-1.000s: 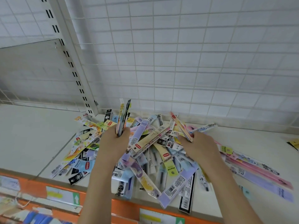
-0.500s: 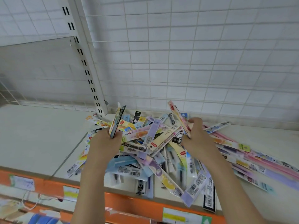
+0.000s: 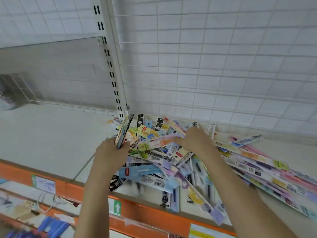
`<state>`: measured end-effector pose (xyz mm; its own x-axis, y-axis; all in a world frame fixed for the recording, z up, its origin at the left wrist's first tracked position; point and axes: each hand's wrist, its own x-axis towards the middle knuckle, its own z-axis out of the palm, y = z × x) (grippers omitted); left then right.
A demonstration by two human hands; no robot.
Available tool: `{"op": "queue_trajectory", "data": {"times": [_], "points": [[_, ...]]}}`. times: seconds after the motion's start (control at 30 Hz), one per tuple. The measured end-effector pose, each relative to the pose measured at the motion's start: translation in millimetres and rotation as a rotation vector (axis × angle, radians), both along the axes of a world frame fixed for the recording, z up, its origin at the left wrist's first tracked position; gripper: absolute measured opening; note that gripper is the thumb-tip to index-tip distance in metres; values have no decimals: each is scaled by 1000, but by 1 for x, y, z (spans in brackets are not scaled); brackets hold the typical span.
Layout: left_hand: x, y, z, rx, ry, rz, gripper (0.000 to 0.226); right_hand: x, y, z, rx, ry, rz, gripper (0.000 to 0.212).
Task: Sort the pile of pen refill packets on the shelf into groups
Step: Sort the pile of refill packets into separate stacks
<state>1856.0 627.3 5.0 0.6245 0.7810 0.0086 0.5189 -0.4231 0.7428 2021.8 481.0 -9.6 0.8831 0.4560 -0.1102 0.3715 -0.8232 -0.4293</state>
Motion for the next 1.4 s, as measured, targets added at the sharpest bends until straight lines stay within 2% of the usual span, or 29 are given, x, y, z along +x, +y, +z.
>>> {"op": "queue_trajectory", "data": {"times": [0.07, 0.23, 0.5, 0.63, 0.8, 0.93, 1.07, 1.1, 1.23, 1.4], "points": [[-2, 2, 0, 9, 9, 3, 38, -3, 6, -4, -31, 13, 33, 59], [-4, 4, -1, 5, 17, 1, 39, -6, 5, 0, 67, 112, -32, 38], [7, 0, -2, 2, 16, -62, 36, -6, -24, 18, 401, 305, -183, 33], [17, -9, -2, 21, 38, -113, 38, -11, -41, 23, 554, 364, -225, 20], [36, -25, 1, 31, 42, -204, 37, -10, -67, 24, 464, 250, -265, 25], [54, -41, 2, 46, 52, -307, 40, -7, -85, 17, 453, 238, -272, 31], [74, -55, 1, 64, 99, -376, 36, -6, -107, 11, 469, 256, -325, 6], [80, -59, 1, 69, 114, -395, 33, -5, -113, 10, 468, 259, -351, 5], [108, -76, -2, 146, 141, -454, 26, -5, -137, 9, 391, 215, -390, 18], [133, -100, -18, 263, 280, -474, 53, -14, -145, 5, 367, 202, -358, 14]]}}
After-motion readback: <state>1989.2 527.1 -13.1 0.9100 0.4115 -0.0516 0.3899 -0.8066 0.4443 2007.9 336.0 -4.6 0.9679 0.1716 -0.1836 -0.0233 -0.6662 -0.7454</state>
